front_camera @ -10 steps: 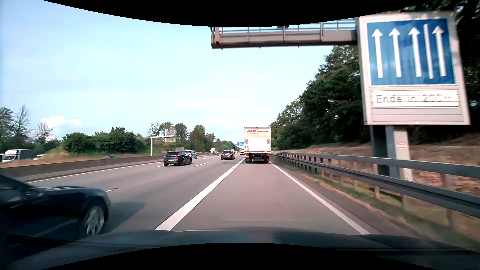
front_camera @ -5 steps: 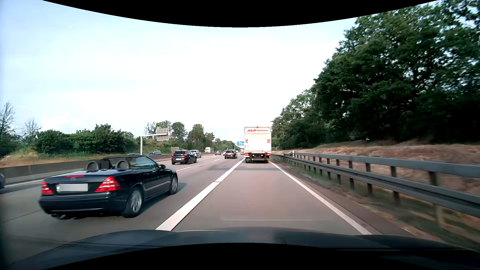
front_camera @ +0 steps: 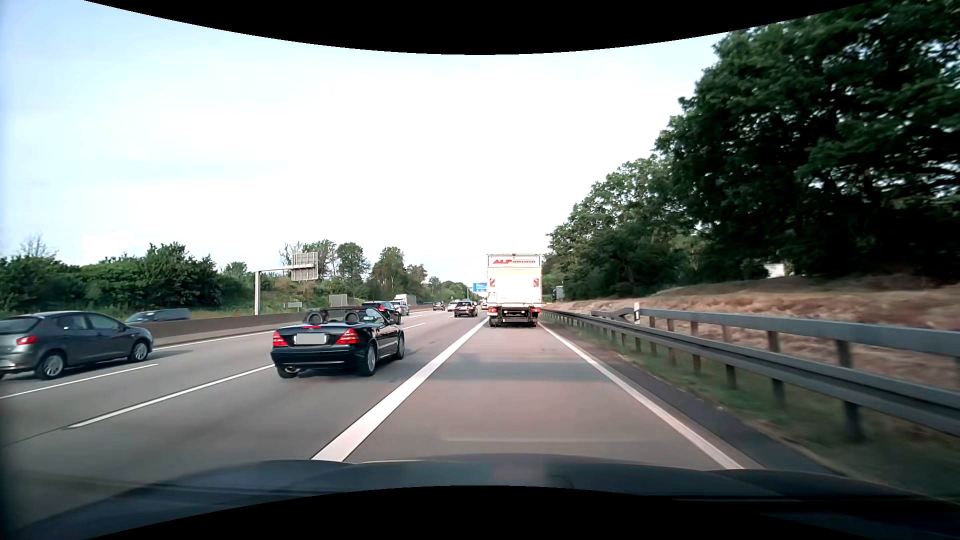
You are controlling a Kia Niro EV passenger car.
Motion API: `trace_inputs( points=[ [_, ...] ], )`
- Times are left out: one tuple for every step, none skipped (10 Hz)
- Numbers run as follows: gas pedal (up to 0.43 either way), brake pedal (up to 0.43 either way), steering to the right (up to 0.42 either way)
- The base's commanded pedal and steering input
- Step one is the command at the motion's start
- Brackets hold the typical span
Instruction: Follow the waypoints while adhering to traffic rules and regulations
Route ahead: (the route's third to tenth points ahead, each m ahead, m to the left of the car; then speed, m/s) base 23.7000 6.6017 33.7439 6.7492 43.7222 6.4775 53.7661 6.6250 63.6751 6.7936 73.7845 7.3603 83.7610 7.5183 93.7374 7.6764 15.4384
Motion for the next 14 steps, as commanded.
trace_inputs(
  points=[
    [0.039,0.0,-0.004],
    [0.039,0.0,-0.004],
    [0.039,0.0,-0.004],
    [0.039,0.0,-0.004],
    [0.039,0.0,-0.004],
    [0.039,0.0,-0.004],
    [0.039,0.0,-0.004],
    [0.039,0.0,-0.004],
    [0.028,0.0,-0.004],
    [0.008,0.0,-0.004],
    [0.0,0.0,-0.004],
    [0.0,0.0,-0.004],
    [0.0,0.0,-0.004],
    [0.0,0.0,-0.004]
  ],
)
